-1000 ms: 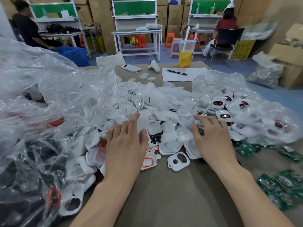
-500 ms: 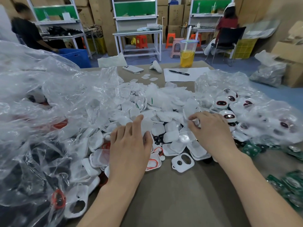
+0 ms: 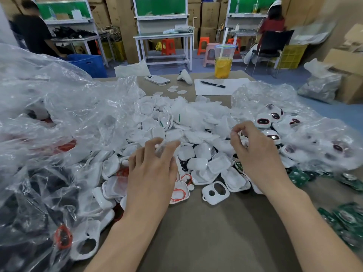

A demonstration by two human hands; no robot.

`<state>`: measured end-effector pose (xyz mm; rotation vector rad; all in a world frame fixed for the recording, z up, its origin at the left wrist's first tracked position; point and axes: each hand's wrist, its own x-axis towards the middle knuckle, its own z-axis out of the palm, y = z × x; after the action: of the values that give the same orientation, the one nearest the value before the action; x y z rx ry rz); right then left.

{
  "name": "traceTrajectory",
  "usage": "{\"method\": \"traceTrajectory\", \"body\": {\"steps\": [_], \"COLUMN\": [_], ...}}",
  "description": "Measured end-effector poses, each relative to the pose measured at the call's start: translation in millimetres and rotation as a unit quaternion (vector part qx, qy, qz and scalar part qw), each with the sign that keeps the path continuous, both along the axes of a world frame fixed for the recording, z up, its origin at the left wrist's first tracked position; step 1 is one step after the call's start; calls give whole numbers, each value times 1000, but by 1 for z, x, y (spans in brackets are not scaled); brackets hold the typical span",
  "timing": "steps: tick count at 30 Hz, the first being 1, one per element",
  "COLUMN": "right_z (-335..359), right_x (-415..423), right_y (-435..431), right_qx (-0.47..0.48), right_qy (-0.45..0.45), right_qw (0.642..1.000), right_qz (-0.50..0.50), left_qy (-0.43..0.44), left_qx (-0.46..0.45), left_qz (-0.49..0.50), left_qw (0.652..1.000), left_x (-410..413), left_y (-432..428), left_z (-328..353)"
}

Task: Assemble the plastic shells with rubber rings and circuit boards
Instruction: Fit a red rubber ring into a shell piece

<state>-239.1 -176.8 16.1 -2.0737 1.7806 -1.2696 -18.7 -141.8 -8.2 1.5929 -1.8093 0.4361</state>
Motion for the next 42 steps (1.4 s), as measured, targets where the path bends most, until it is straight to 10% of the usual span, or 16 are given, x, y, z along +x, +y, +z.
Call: {"method": "traceTrajectory", "body": {"steps": [12, 17, 22, 31, 37, 42], "right_z": [12, 12, 13, 14, 12, 9], "right_x": [13, 16, 17, 24, 40, 43], "right_y": [1, -3, -4, 7, 10, 16], "right_qx": [111, 165, 184, 246, 269, 228], "right_qy": [-476, -545, -568, -539, -535, -390], "right_qw": [863, 810, 786, 768, 769, 850], "right_qz": [131, 142, 162, 244, 225, 271], "left_qy": [-60, -56, 155, 689, 739, 751], "left_qx": [103, 112, 86, 273, 291, 298], "left_qz": [-99, -125, -172, -242, -248, -256], "left_qw": [988, 984, 969, 626, 555, 531], "left_x": [1, 1, -5, -7, -7, -7], "left_y": [9, 9, 16, 15, 13, 11], "left_z": [1, 4, 16, 41, 39, 36]}}
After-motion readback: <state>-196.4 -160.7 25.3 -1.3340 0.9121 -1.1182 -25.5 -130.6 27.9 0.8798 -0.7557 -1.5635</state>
